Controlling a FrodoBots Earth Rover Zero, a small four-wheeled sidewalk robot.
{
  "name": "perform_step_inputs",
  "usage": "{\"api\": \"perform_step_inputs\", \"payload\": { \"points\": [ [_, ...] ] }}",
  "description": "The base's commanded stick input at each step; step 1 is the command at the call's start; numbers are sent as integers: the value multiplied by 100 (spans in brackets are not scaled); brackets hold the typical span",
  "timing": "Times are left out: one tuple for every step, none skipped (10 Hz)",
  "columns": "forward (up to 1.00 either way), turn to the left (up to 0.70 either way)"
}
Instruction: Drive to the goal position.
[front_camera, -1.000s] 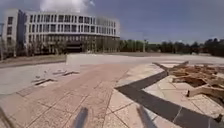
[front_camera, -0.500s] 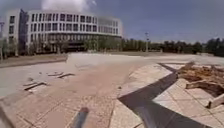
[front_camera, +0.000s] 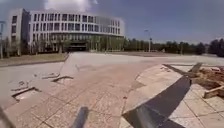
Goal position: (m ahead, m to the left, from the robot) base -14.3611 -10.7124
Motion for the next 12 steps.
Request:
{"api": "perform_step_inputs", "payload": {
  "points": [
    [70,2],
    [70,2],
    [70,2],
    [70,2],
    [70,2],
    [70,2],
    [70,2],
    [70,2],
    [70,2],
    [70,2],
    [70,2],
    [70,2]
  ]
}}
